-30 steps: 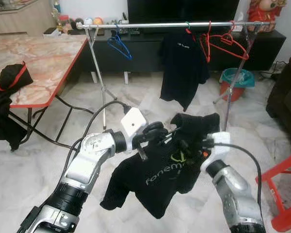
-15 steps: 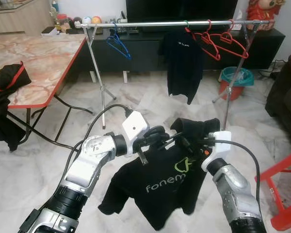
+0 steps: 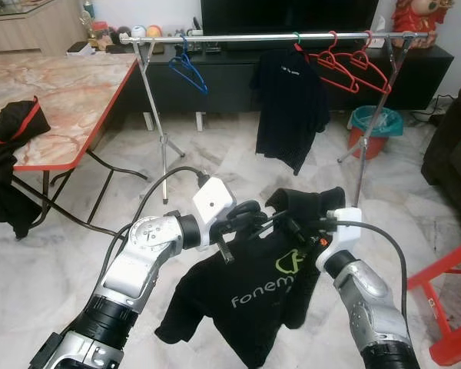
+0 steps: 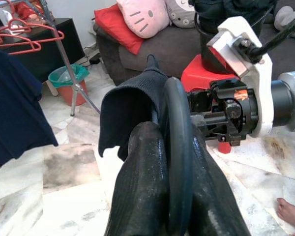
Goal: Hang hanger
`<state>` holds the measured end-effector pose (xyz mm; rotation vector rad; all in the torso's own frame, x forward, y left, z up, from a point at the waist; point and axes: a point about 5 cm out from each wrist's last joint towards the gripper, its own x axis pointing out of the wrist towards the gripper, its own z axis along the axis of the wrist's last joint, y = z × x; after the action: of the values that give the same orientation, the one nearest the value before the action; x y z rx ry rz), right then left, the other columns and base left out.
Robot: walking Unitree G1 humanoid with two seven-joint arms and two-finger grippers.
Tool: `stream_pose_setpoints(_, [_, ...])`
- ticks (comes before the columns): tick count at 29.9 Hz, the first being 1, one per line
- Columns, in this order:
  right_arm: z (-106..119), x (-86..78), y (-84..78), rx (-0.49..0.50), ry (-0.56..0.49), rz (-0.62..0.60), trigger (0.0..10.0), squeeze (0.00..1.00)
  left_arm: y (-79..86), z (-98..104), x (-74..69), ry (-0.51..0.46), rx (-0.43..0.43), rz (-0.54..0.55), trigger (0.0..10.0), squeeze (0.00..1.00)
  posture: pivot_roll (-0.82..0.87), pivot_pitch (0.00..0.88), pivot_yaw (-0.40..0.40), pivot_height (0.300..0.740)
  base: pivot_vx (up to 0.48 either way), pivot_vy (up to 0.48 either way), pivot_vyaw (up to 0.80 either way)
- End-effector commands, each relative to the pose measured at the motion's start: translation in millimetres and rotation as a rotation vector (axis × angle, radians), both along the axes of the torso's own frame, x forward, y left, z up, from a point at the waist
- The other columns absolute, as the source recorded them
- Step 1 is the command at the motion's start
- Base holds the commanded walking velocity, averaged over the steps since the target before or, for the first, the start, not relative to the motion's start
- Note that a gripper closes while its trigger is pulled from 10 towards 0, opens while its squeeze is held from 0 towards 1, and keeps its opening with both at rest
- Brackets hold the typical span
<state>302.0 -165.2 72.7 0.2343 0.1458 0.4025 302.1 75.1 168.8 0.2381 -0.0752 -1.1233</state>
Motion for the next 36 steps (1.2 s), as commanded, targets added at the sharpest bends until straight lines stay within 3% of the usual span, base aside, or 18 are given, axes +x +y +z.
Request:
stream_pose_setpoints(1, [2, 3.3, 3.3, -0.007, -0.009, 0.016, 0.0, 0.0, -1.9, 12, -1.4, -0.038, -0.021, -0.018, 10.0, 0.0, -0.1, 0.0, 0.017, 0.74, 0.0, 0.0, 0.0])
stream_pose_setpoints(21, [0, 5.9, 0.9, -0.01, -0.014, 0.006, 0.0, 0.0, 1.8, 10, -3.8, -0.025, -0.004, -0.032, 10.0, 0.0, -0.1, 0.0, 0.015, 0.74, 0.0, 0.0, 0.0])
stream_pose_setpoints(36, [1, 7.0, 2.4, -0.011, -0.023, 0.011, 0.0, 0.0, 16.1, -5, -13.8, 0.025, 0.113, -0.091, 10.0, 0.0, -0.09, 0.0, 0.013, 0.74, 0.0, 0.0, 0.0])
